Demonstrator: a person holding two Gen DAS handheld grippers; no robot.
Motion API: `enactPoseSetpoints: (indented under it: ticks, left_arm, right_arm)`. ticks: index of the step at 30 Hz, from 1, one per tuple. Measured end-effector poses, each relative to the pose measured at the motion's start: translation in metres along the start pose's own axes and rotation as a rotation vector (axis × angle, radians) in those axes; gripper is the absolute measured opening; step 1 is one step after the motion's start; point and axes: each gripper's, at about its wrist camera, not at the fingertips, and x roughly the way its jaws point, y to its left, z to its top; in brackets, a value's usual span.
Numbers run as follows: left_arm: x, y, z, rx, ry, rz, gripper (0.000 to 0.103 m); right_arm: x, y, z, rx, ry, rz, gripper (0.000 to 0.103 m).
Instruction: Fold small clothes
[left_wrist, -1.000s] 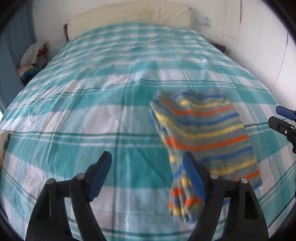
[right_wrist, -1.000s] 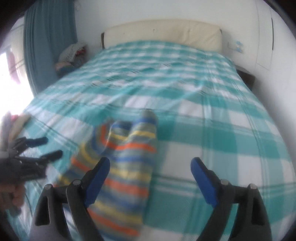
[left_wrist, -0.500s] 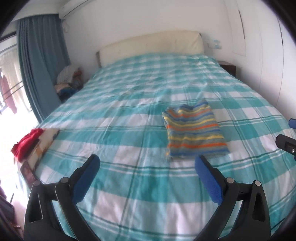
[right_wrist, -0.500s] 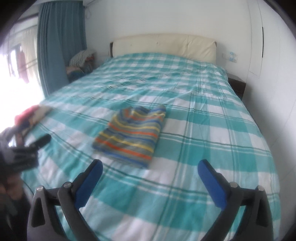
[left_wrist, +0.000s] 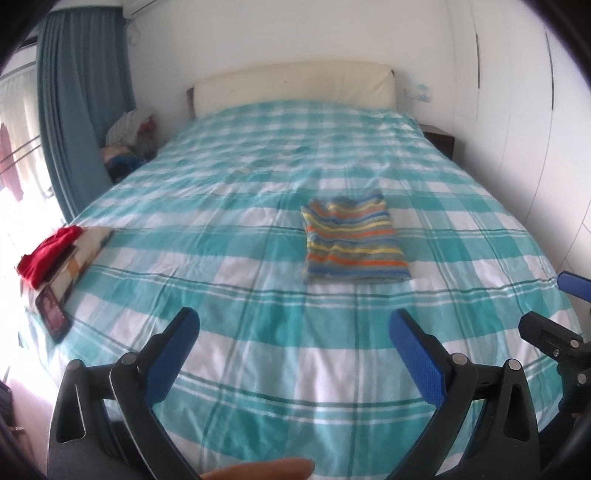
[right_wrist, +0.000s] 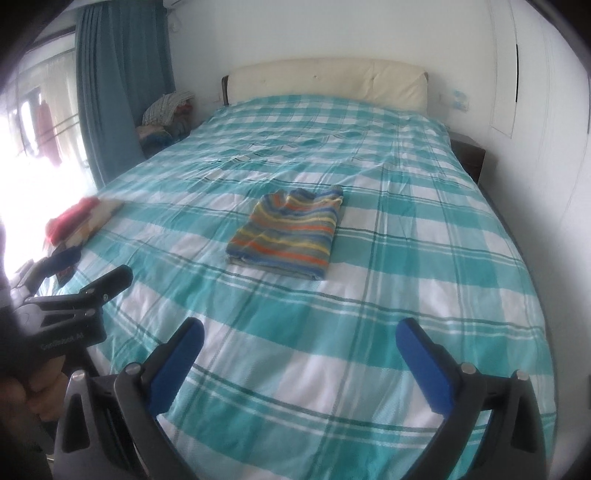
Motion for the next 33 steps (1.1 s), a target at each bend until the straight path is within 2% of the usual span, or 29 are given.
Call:
enactPoseSetpoints:
  ticks: [5, 14, 27, 33]
  left_arm:
    - [-0.007, 0.002, -0.001, -0.006, -0.01, 0.008, 0.103]
    - [-0.008, 0.007, 0.0, -0.056, 0.025, -0.011, 0.103]
    - [-0.014, 0.01, 0.0, -0.036, 0.014, 0.041, 0.103]
    - [-0.014, 0.009, 0.001, -0.03, 0.023, 0.03, 0.103]
  right_arm:
    - [-0.001, 0.009, 0.0, -0.017, 0.004, -0.005, 0.102]
    - [-0.006, 0.015, 0.003, -0.026, -0.011, -0.017, 0.103]
    - [-0.007, 0.025, 0.008, -0.042, -0.013, -0.013, 0.102]
    - [-0.009, 0.028, 0.011, -0.052, -0.022, -0.03, 0.102]
